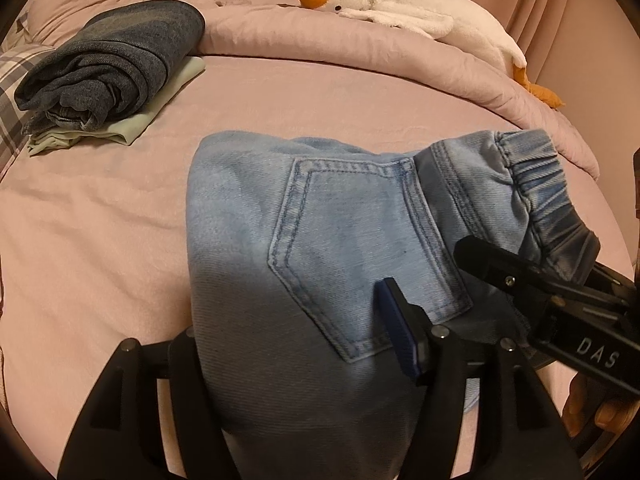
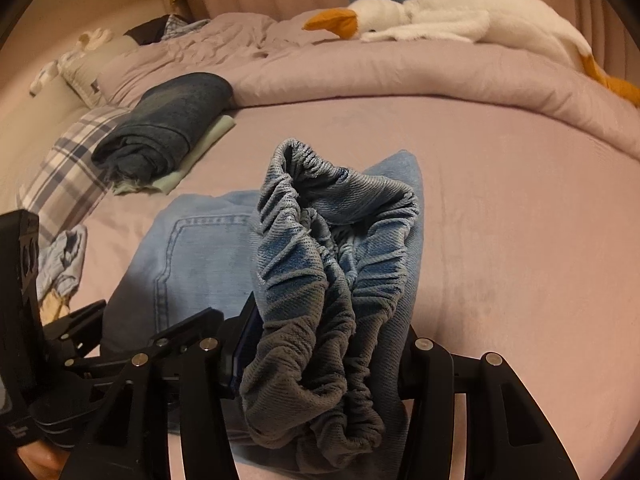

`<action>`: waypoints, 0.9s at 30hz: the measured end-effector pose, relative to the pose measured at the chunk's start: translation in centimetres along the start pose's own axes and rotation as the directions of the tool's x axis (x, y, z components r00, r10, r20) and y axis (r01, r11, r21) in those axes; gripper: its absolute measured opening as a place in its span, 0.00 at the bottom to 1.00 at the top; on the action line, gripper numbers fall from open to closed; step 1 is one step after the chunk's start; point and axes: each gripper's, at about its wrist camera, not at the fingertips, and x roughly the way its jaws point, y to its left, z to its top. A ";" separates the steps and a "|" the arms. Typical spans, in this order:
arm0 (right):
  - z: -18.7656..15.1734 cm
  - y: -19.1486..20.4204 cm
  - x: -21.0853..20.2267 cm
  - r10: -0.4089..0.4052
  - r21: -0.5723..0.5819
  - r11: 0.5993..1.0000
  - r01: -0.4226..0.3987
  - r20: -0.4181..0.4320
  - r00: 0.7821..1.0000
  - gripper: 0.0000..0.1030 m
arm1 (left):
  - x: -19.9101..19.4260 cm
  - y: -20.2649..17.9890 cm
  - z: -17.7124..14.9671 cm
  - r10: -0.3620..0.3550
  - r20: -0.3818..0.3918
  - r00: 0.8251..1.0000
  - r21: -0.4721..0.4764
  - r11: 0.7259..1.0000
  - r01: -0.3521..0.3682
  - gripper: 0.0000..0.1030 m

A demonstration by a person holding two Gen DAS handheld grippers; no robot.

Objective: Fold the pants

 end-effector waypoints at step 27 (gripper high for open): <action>-0.4 -2.8 -0.5 0.097 0.197 0.976 -0.088 -0.033 0.995 0.58 | -1.0 1.6 -0.5 0.083 -0.001 0.997 -0.017 0.996 -0.083 0.81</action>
